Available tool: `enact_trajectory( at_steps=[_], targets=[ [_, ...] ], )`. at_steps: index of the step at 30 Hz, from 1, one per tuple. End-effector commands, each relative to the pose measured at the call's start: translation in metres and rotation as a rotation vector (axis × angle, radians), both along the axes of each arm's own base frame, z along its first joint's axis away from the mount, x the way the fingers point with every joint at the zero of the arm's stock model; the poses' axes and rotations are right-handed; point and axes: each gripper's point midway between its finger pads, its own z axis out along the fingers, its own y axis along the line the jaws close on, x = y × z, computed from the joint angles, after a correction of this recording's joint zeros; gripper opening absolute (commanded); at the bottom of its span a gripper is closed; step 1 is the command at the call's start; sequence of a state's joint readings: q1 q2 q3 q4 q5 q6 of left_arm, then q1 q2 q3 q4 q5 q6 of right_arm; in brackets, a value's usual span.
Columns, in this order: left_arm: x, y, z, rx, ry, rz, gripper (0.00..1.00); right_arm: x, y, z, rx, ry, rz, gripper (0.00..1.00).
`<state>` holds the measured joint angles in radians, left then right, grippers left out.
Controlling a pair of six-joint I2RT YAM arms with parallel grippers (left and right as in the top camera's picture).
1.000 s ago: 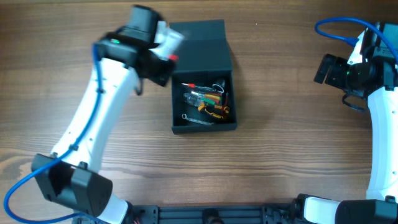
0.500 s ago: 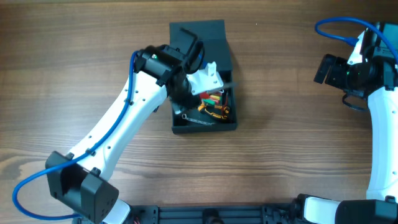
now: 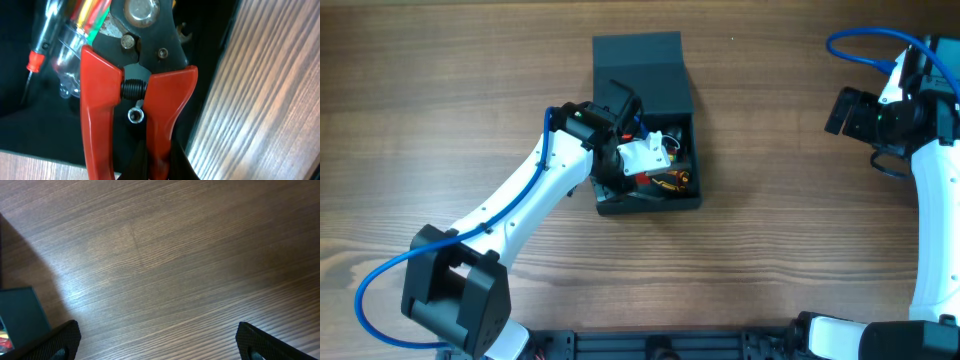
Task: Pack container
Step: 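Carry the cutters right into the green box and release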
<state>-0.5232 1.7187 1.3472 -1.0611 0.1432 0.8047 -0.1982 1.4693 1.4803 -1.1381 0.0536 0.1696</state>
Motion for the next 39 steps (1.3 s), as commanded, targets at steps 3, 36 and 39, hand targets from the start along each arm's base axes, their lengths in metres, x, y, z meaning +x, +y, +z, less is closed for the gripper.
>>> enact_trajectory(
  at_steps=[3,36,39],
  targets=[
    [0.01,-0.011,-0.011,-0.036,-0.007,-0.031,0.04,-0.001,-0.003,-0.003,-0.016,0.014,0.004,1.0],
    [0.035,-0.014,0.026,-0.069,-0.08,0.217,1.0,0.007,0.014,-0.001,0.059,-0.024,0.084,0.96],
    [0.055,-0.009,0.068,-0.118,-0.183,0.367,1.0,0.014,0.028,0.002,0.136,-0.063,0.111,0.68]
  ],
)
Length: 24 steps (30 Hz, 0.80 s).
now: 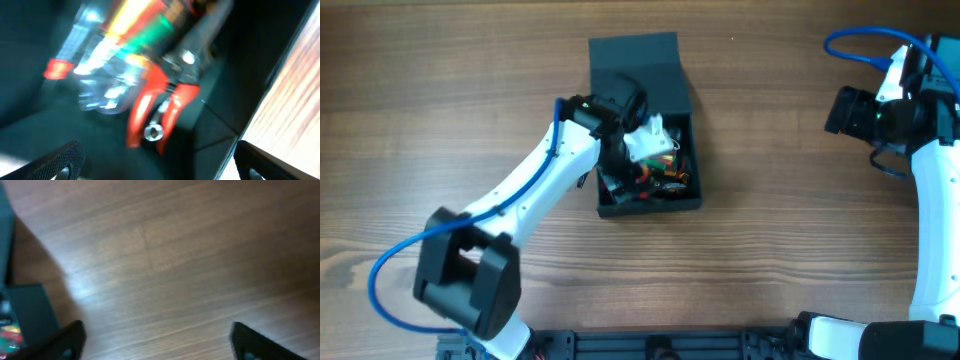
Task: Pack container
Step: 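Carry the cutters right into the green box and release, then raise both grippers to the top edges of the box lid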
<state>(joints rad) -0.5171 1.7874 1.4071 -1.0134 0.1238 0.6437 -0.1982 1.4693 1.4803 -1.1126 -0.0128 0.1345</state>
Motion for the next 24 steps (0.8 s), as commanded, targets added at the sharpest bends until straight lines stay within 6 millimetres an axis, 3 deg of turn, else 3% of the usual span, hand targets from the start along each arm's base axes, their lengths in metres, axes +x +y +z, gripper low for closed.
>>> enact_trajectory(
  at_steps=[1,2,4,8,11,14,19,22,24],
  targets=[
    [0.035,0.005,0.086,-0.109,-0.205,0.266,1.0,0.009,0.024,0.002,0.132,-0.042,0.069,0.49],
    [0.043,0.014,0.104,-0.151,-0.231,0.376,1.0,0.014,0.039,0.007,0.207,-0.076,0.112,0.24],
    [0.049,0.029,0.115,-0.185,-0.242,0.483,1.0,0.018,0.049,0.011,0.267,-0.101,0.128,0.04],
    [0.062,0.061,0.119,-0.284,-0.172,0.709,1.0,0.025,0.068,0.019,0.365,-0.141,0.178,0.04],
    [0.07,0.074,0.117,-0.367,-0.106,0.766,0.96,0.033,0.088,0.02,0.438,-0.153,0.24,0.04],
    [0.081,0.084,0.115,-0.452,-0.051,0.799,0.77,0.041,0.106,-0.001,0.487,-0.089,0.269,0.04],
    [0.096,0.101,0.098,-0.533,0.042,0.853,0.24,0.057,0.13,-0.055,0.515,0.039,0.305,0.04],
    [0.105,0.112,0.075,-0.539,0.103,0.894,0.06,0.068,0.14,-0.085,0.5,0.1,0.319,0.04],
    [0.11,0.111,0.061,-0.581,0.167,0.896,0.04,0.076,0.147,-0.099,0.495,0.128,0.34,0.04]
  ],
)
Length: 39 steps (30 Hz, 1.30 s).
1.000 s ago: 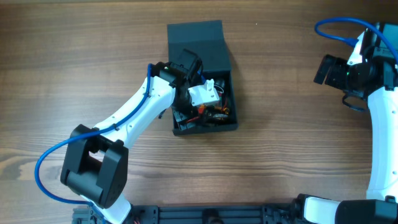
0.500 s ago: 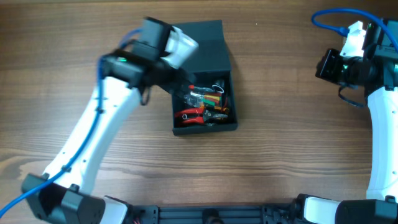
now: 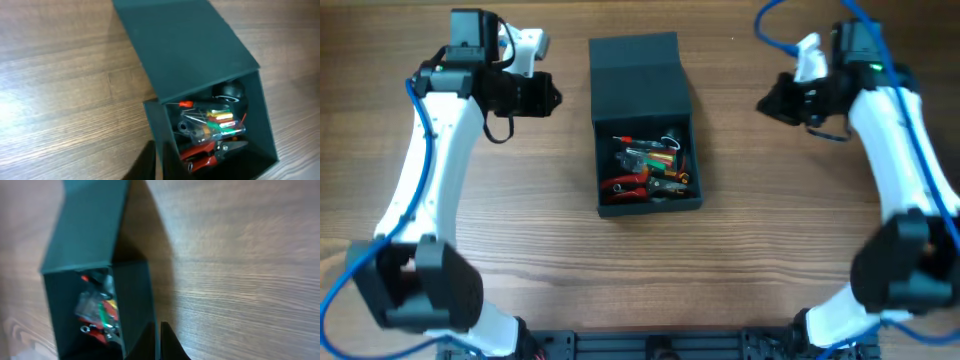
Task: Pack container
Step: 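Raise both grippers to the top edges of the box lid, then push the lid forward with both grippers to close the box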
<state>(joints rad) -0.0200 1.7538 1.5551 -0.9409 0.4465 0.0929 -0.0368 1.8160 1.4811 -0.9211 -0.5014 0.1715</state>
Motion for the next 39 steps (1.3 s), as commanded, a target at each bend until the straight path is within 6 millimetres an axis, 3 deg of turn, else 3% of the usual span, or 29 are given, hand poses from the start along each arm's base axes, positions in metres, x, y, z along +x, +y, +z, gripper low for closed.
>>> enact_trajectory(
  at_steps=[1,4,11,18,23,29,39],
  targets=[
    [0.009,-0.009,-0.026,-0.173,0.079,-0.032,0.04,0.014,0.016,-0.017,0.01,0.025,0.044,0.04],
    [0.017,-0.015,-0.044,-0.245,0.11,-0.049,0.04,0.023,0.024,-0.03,0.021,0.054,0.064,0.04],
    [0.032,-0.03,-0.081,-0.379,0.18,-0.038,0.04,0.047,0.04,-0.038,0.095,0.091,0.101,0.04],
    [0.065,-0.041,-0.082,-0.533,0.128,-0.005,0.04,0.073,0.055,-0.036,0.205,0.087,0.122,0.04],
    [0.086,-0.037,-0.061,-0.662,0.07,0.005,0.04,0.078,0.069,-0.042,0.337,0.13,0.125,0.04],
    [0.075,-0.033,-0.068,-0.649,0.097,-0.011,0.04,0.074,0.058,-0.062,0.312,0.188,0.097,0.04],
    [0.045,-0.032,-0.135,-0.596,0.313,0.032,0.04,0.065,0.044,-0.074,0.229,0.216,0.106,0.04]
  ],
)
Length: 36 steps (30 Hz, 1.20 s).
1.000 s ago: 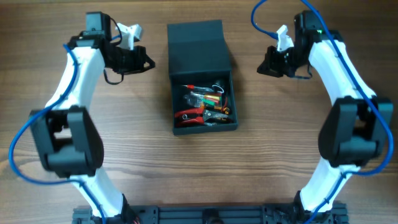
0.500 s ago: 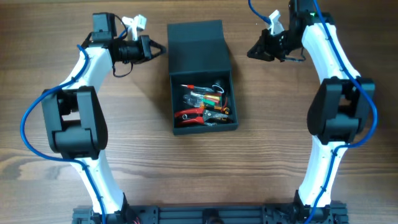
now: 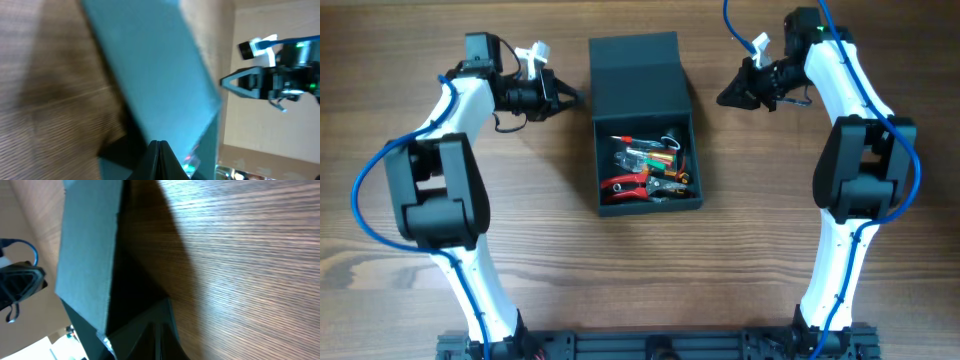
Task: Pack container
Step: 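Push the lid forward with both grippers to close the box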
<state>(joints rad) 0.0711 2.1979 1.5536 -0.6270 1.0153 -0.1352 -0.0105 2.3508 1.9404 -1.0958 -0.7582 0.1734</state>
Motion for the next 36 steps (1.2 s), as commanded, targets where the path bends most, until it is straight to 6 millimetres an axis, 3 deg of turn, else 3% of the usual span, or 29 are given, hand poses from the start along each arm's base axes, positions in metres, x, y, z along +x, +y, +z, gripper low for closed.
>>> enact_trajectory(
  at_steps=[1,11,16,22,36],
  targets=[
    [-0.006,-0.002,-0.034,-0.002,0.048,-0.029,0.04,0.004,-0.002,-0.003,-0.028,-0.033,0.033,0.04],
    [-0.006,-0.001,-0.055,0.046,0.061,-0.029,0.04,0.009,0.004,-0.008,-0.031,-0.049,0.035,0.05],
    [-0.008,-0.011,-0.062,0.046,0.063,-0.051,0.04,0.006,0.013,-0.026,-0.025,-0.009,0.044,0.04],
    [0.006,-0.029,-0.056,0.03,0.026,-0.04,0.04,0.003,0.029,-0.038,0.005,0.006,0.072,0.05],
    [0.012,-0.041,-0.047,-0.004,-0.004,-0.049,0.04,-0.001,0.071,-0.005,0.246,-0.105,0.192,0.04]
  ],
)
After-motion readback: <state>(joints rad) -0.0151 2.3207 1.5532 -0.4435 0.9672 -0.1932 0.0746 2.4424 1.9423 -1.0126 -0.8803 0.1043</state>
